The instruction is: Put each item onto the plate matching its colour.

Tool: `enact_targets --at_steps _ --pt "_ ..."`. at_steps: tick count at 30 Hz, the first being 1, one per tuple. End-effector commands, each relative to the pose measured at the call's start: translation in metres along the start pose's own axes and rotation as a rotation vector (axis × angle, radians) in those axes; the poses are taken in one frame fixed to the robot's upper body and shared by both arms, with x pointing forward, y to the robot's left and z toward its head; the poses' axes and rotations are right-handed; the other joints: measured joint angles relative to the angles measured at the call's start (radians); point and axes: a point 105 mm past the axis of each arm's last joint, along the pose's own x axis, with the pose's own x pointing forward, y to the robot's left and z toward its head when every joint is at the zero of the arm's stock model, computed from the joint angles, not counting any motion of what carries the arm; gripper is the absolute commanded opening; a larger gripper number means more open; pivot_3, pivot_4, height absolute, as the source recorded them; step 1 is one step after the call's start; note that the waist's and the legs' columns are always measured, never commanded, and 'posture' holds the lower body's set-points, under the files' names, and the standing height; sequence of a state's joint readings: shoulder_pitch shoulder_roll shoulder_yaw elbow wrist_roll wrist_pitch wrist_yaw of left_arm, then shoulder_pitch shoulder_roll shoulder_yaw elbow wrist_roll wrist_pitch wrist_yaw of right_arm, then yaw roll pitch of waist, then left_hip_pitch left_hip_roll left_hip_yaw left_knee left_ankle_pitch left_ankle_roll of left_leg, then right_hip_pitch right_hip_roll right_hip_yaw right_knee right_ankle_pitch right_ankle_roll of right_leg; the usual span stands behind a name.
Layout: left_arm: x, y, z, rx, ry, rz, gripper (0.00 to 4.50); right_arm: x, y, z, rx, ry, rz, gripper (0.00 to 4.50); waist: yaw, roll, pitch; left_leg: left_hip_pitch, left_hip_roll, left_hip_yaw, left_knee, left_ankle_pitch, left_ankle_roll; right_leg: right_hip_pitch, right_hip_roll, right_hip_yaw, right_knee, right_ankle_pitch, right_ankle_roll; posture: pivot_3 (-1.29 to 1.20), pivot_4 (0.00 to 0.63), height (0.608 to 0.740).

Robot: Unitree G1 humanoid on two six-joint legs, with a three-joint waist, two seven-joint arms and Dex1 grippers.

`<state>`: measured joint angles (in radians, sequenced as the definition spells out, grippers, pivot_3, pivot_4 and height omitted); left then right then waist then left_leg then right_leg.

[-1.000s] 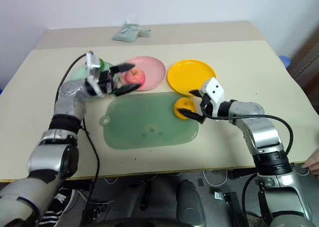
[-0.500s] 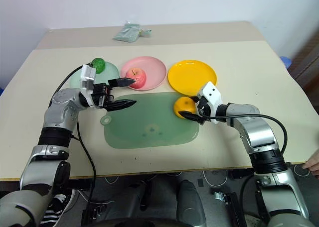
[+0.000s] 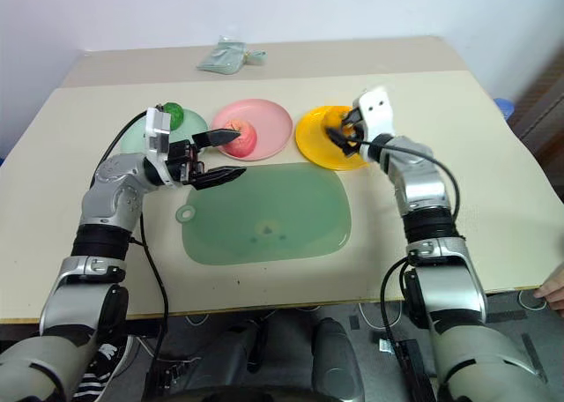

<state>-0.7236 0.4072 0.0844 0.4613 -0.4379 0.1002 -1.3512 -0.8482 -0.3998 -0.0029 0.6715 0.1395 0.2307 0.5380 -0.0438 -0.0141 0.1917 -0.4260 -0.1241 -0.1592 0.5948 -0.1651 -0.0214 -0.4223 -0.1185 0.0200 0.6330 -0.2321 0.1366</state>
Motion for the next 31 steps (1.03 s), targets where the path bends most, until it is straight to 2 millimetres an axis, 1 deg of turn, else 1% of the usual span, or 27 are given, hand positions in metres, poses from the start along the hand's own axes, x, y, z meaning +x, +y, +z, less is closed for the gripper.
enact_targets --at_steps 1,3,5,7,10,13,14,16,19,20,22,26,30,31 --pt "0.001 0.0 0.009 0.06 -0.003 0.006 4.5 0.004 -0.003 0.026 -0.003 -0.08 0.018 4.48 -0.001 0.0 0.0 0.0 0.0 0.0 0.0 0.0 0.0 0.0 0.0 0.0 0.0 0.0 0.0 0.0 0.15 0.74" --pt "0.0 0.0 0.009 0.059 0.0 0.011 4.5 0.003 -0.002 0.03 -0.011 -0.096 0.03 4.48 -0.001 0.0 0.0 0.0 0.0 0.0 0.0 0.0 0.0 0.0 0.0 0.0 0.001 0.0 0.0 0.0 0.15 0.74" --pt "-0.002 0.0 0.009 0.06 0.002 0.014 4.5 -0.001 -0.003 0.039 -0.051 -0.136 0.027 4.48 -0.001 0.0 0.0 0.0 0.0 0.0 0.0 0.0 0.0 -0.001 0.0 0.0 0.001 0.0 0.0 0.0 0.15 0.74" --pt "-0.004 0.0 0.009 0.059 0.003 0.018 4.5 -0.007 0.004 0.052 -0.004 -0.209 0.097 4.48 -0.001 0.0 0.0 0.0 0.0 0.0 0.0 0.0 0.0 -0.001 0.0 0.0 0.001 0.0 0.0 0.0 0.15 0.74" --pt "-0.007 0.001 0.009 0.057 0.008 0.02 4.5 -0.026 0.018 0.07 0.003 -0.331 0.201 4.48 -0.001 0.0 0.0 0.0 0.0 0.0 0.0 0.0 0.0 -0.001 0.0 0.0 0.001 0.0 0.0 0.0 0.15 0.74" --pt "-0.009 0.003 0.009 0.052 0.012 0.013 4.5 -0.06 0.047 0.076 -0.044 -0.418 0.395 4.48 0.004 0.0 0.0 0.0 0.0 0.0 0.0 0.0 0.0 0.0 0.0 0.0 0.001 0.0 0.0 0.0 0.15 0.74" --pt "-0.01 0.004 0.009 0.046 0.014 0.008 4.5 -0.073 0.06 0.072 -0.076 -0.416 0.473 4.48 0.008 0.0 0.0 0.0 0.0 -0.001 0.001 0.0 0.0 0.0 0.0 0.0 0.001 0.0 0.0 0.0 0.15 0.74" --pt "-0.012 0.006 0.009 0.041 0.022 0.003 4.5 -0.093 0.08 0.06 -0.107 -0.373 0.608 4.48 0.008 0.0 0.0 0.0 0.0 -0.001 0.001 0.0 0.001 0.0 0.0 0.0 0.001 0.0 0.0 0.0 0.15 0.74" --pt "-0.015 0.01 0.007 0.045 0.041 -0.005 4.5 -0.116 0.095 0.051 -0.144 -0.356 0.689 4.48 0.004 0.0 0.0 0.0 0.0 0.0 0.002 0.0 0.001 0.001 0.0 0.0 0.001 0.0 0.0 0.0 0.15 0.74" --pt "-0.015 0.01 0.005 0.047 0.05 -0.011 4.5 -0.125 0.098 0.048 -0.118 -0.333 0.725 4.48 0.003 0.0 0.0 0.0 0.0 0.0 0.002 0.0 0.0 0.0 0.0 0.0 0.001 0.0 0.0 0.0 0.15 0.74" --pt "-0.015 0.011 0.003 0.042 0.053 -0.018 4.5 -0.135 0.101 0.044 -0.151 -0.319 0.723 4.48 0.002 0.0 0.0 0.0 0.001 0.0 0.002 0.0 0.0 0.001 0.0 0.0 0.001 0.0 0.0 0.0 0.15 0.74" --pt "-0.01 0.011 0.004 0.039 0.032 -0.043 4.5 -0.14 0.092 0.041 -0.201 -0.308 0.639 4.48 0.004 0.0 0.0 0.0 0.001 0.001 0.002 0.0 0.001 0.0 0.0 0.0 0.0 0.0 0.0 0.0 0.15 0.74" --pt "-0.003 0.012 0.005 0.034 0.011 -0.07 4.5 -0.143 0.089 0.035 -0.211 -0.287 0.613 4.48 0.013 0.0 0.0 0.0 0.0 0.001 0.002 0.0 0.001 0.001 0.0 0.0 0.0 0.0 0.0 0.0 0.15 0.74" --pt "-0.002 0.013 0.005 0.034 0.012 -0.074 4.5 -0.143 0.088 0.037 -0.216 -0.291 0.604 4.48 0.013 0.0 0.0 0.0 0.0 0.001 0.002 0.0 0.001 0.001 0.0 0.0 0.0 0.0 0.0 0.0 0.15 0.74"
